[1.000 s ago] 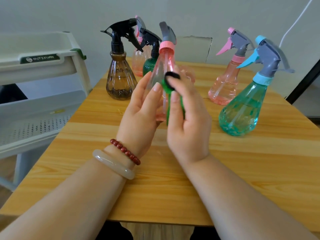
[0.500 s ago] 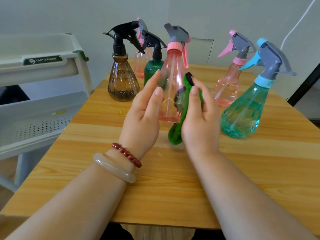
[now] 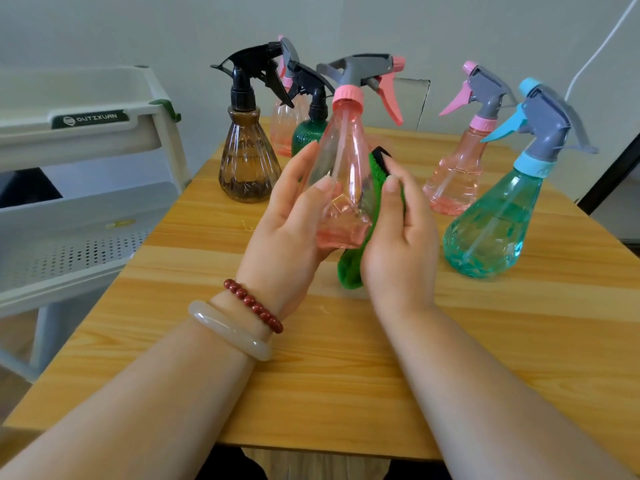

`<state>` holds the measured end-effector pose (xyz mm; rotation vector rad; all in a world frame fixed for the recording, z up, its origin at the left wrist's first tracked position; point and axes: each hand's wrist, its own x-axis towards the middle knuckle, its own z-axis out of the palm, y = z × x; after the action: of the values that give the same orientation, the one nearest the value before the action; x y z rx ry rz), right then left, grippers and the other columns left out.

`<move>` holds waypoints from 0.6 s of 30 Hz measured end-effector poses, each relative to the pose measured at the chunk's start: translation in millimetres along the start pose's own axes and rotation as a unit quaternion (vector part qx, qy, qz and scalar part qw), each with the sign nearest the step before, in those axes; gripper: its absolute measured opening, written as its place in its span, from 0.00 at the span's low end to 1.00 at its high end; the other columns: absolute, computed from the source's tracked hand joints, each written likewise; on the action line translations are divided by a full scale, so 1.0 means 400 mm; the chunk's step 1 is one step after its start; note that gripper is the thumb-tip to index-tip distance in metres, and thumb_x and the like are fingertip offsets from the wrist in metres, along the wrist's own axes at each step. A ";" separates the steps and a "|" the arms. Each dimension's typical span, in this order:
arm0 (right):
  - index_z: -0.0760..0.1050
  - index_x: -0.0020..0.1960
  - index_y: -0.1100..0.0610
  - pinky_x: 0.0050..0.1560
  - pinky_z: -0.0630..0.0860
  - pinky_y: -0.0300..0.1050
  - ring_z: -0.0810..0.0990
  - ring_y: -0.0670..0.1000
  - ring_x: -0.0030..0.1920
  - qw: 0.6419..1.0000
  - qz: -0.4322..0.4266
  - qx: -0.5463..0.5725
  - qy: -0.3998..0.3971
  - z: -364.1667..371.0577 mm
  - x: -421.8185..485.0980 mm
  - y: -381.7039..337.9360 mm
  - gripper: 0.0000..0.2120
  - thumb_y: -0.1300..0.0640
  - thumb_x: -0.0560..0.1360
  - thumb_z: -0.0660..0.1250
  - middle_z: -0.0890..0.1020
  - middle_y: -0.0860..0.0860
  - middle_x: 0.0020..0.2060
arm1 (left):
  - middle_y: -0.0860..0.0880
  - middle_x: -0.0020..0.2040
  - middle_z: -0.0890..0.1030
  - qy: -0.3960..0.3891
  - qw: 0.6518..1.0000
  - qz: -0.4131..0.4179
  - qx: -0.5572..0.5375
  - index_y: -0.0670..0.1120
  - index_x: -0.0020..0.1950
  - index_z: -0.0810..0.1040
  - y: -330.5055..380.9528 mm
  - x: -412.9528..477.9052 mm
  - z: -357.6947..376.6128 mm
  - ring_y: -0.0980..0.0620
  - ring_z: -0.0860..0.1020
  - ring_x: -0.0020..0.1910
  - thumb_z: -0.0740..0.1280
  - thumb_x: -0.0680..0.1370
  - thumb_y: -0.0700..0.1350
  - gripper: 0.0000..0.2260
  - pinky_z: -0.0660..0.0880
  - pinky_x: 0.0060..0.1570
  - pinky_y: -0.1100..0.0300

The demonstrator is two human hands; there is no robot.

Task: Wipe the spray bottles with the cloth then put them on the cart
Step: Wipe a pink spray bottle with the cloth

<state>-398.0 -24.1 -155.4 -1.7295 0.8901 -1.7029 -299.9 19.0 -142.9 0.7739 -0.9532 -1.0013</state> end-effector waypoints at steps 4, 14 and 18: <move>0.75 0.65 0.66 0.72 0.66 0.45 0.70 0.51 0.72 0.980 -0.181 -0.048 -0.071 0.001 -0.020 -0.014 0.14 0.64 0.82 0.58 0.75 0.56 0.67 | 0.50 0.62 0.81 0.009 0.999 0.015 0.046 0.49 0.76 0.64 -0.008 -0.009 -0.002 0.60 0.82 0.54 0.57 0.84 0.40 0.20 0.78 0.45 0.66; 0.74 0.68 0.55 0.65 0.68 0.33 0.72 0.35 0.65 0.998 0.060 0.031 -0.013 -0.004 -0.005 -0.004 0.16 0.55 0.84 0.55 0.77 0.42 0.63 | 0.47 0.64 0.81 0.013 1.000 0.000 0.005 0.54 0.74 0.66 -0.006 -0.007 0.006 0.47 0.81 0.61 0.61 0.78 0.45 0.24 0.80 0.57 0.48; 0.75 0.65 0.64 0.72 0.66 0.44 0.69 0.49 0.72 0.986 -0.145 -0.031 -0.073 0.004 -0.022 -0.017 0.15 0.62 0.82 0.58 0.75 0.54 0.67 | 0.48 0.64 0.81 0.032 0.999 0.007 0.023 0.54 0.74 0.67 -0.005 -0.002 -0.003 0.49 0.81 0.59 0.60 0.81 0.46 0.20 0.81 0.48 0.55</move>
<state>-395.5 -13.1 -155.7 -2.0796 0.6555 -1.7127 -299.8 19.2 -145.4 0.8318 -0.9286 -0.9404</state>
